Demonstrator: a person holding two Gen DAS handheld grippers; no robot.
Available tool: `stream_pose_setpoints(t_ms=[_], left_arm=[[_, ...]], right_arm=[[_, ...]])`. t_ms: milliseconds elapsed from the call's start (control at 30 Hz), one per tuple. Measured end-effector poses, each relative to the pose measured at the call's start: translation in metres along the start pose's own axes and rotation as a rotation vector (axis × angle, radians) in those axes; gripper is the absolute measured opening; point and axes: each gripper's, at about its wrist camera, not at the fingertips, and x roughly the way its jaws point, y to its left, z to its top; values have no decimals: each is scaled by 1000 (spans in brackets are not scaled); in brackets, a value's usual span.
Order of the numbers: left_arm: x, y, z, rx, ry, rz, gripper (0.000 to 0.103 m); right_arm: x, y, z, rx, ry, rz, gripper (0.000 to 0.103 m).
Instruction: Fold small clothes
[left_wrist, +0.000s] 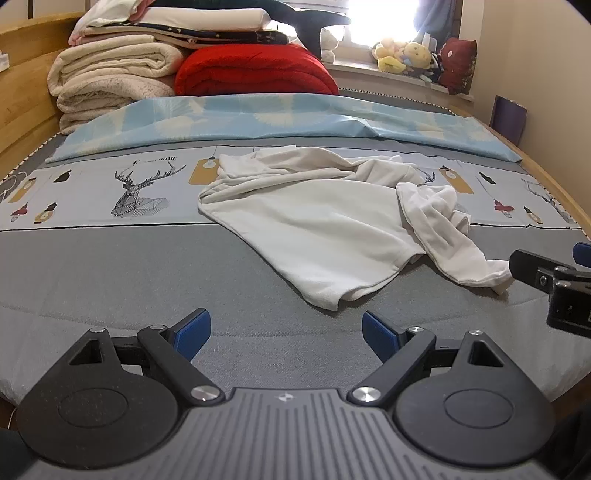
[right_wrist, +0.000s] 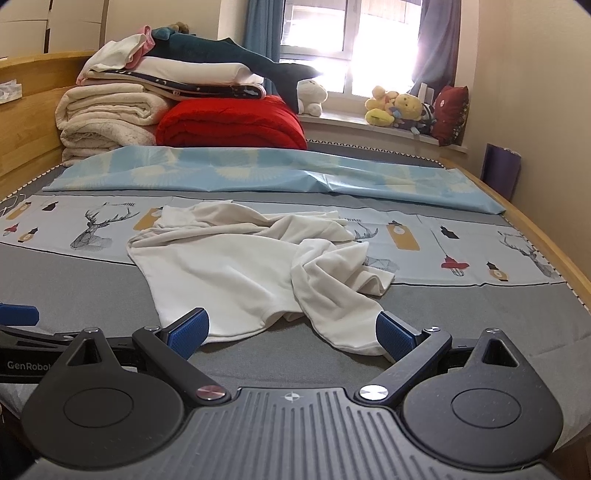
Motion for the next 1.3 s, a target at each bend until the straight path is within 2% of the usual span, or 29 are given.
stream_pose_setpoints(t_ms=[433, 500, 533, 567, 633, 700, 767, 900, 933, 967, 1133, 1233, 1300], left_arm=[[1, -1, 0, 4, 1, 5, 92], [0, 0, 0, 7, -3, 9, 92], [0, 0, 0, 10, -6, 12, 92], [0, 0, -1, 14, -8, 16, 91], [-1, 1, -1, 20, -9, 15, 85], [0, 1, -2, 24, -6, 7, 81], [0, -1, -2, 35, -5, 1, 71], [-1, -4, -2, 33, -11, -13, 66], [-2, -5, -2, 29, -13, -16, 66], [-2, -6, -2, 27, -15, -20, 66], [0, -12, -3, 35, -14, -32, 66], [3, -16, 0, 33, -13, -42, 65], [7, -19, 2, 29, -12, -49, 64]], right_arm=[[0, 2, 3, 3, -5, -6, 94], [-1, 1, 4, 6, -11, -14, 86], [-1, 0, 5, 12, -14, -17, 77], [-1, -2, 5, 21, -18, -18, 64], [-1, -8, 7, 48, -20, -21, 46], [0, -15, 7, 81, -17, -23, 40], [0, -21, 8, 111, -16, -25, 40], [8, -34, 13, 141, 3, -24, 41], [13, -37, 18, 135, 10, -19, 45], [20, -40, 23, 118, 18, -15, 53], [70, -55, 43, -1, 35, -60, 67], [104, -70, 36, 18, 98, -111, 69], [125, -80, 31, 67, 200, -131, 69]])
